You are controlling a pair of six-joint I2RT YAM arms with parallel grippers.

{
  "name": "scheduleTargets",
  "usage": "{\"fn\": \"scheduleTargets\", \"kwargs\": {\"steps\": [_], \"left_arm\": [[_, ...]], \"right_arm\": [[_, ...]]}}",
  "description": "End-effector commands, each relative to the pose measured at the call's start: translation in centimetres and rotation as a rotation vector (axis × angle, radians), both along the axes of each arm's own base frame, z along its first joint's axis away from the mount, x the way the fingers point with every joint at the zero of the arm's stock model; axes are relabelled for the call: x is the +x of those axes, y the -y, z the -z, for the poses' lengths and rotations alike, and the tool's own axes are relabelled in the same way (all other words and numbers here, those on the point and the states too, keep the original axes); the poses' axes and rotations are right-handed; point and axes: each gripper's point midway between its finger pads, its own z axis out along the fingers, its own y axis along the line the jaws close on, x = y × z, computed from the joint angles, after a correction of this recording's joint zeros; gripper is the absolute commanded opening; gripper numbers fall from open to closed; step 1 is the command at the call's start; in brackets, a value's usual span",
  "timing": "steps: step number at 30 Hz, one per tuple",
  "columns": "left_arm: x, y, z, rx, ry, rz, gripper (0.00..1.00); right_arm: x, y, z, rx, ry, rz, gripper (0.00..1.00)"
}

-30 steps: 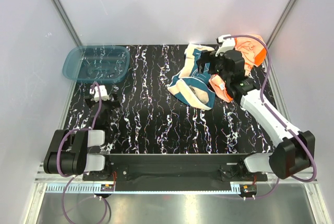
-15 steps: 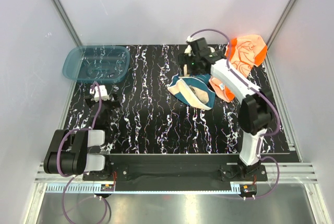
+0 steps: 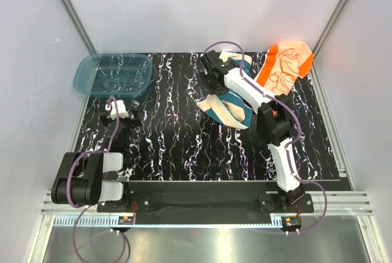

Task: Roll the towels
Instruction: Grab a towel with the right arm

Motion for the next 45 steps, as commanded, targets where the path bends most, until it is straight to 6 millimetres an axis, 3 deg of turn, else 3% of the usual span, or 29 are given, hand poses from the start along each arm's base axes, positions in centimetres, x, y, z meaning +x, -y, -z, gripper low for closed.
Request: {"fn": "scheduleTargets", "kwargs": {"steps": [1,13,19,22,27,29,32,33,38,39,40,41,42,43,44,45], "left_arm": [[1.1,0.2,-2.4,-0.007,0.085,0.012,0.99],[1.1,0.2,-2.4,-0.007,0.084,0.012,0.99],[1.2,0.2,-2.4,-0.007,0.085,0.012,0.99],[1.2,0.2,-2.5,-0.007,0.087,0.012,0.99],[1.2,0.2,-2.5,-0.007,0.085,0.012,0.99],[1.2,0.2,-2.5,-0.007,0.085,0.012,0.99],[1.1,0.2,-2.4,-0.008,0.085,0.014,0.99],[1.1,0.2,-2.4,-0.008,0.085,0.012,0.99],[0.9,-0.3,-2.5,-0.005,0.091,-0.015,0.99],[0.8,-0.9,-3.5,-0.003,0.120,-0.059,0.99],[0.4,-0.7,-3.3,-0.005,0.101,-0.084,0.99],[0.2,-2.2,-4.5,0.002,0.115,-0.201,0.99],[0.3,-2.2,-6.4,-0.024,0.138,-0.228,0.99],[-0.2,-2.0,-4.1,-0.009,-0.033,-0.233,0.99],[0.0,-2.1,-4.8,-0.019,-0.050,-0.248,0.99],[0.7,-1.7,-7.3,-0.047,-0.011,-0.246,0.99]], "right_arm": [[1.1,0.7,-0.3,-0.057,0.027,0.004,0.75],[3.4,2.2,1.9,-0.120,0.045,0.037,0.73],[3.2,1.1,3.4,-0.086,0.005,0.014,0.66],[3.1,1.0,3.6,-0.082,0.005,0.014,0.59],[3.1,0.7,2.9,-0.058,0.011,0.010,0.36],[3.0,0.5,2.0,-0.049,0.021,0.004,0.31],[2.9,0.5,0.7,-0.049,0.037,-0.004,0.04],[2.9,0.7,0.1,-0.050,0.042,-0.005,0.00],[2.0,1.0,-4.5,-0.069,0.088,-0.026,0.00],[1.7,0.9,-6.5,-0.055,0.121,-0.024,0.00],[1.3,0.4,-7.6,-0.052,0.139,-0.035,0.00],[0.8,0.2,-9.1,-0.043,0.158,-0.043,0.00],[0.3,0.0,-11.1,-0.027,0.189,-0.050,0.00],[-0.3,-0.5,-12.1,-0.020,0.201,-0.062,0.00],[-1.2,-1.2,-13.7,-0.013,0.223,-0.081,0.00],[-1.9,-1.6,-15.0,-0.006,0.241,-0.095,0.00]]}}
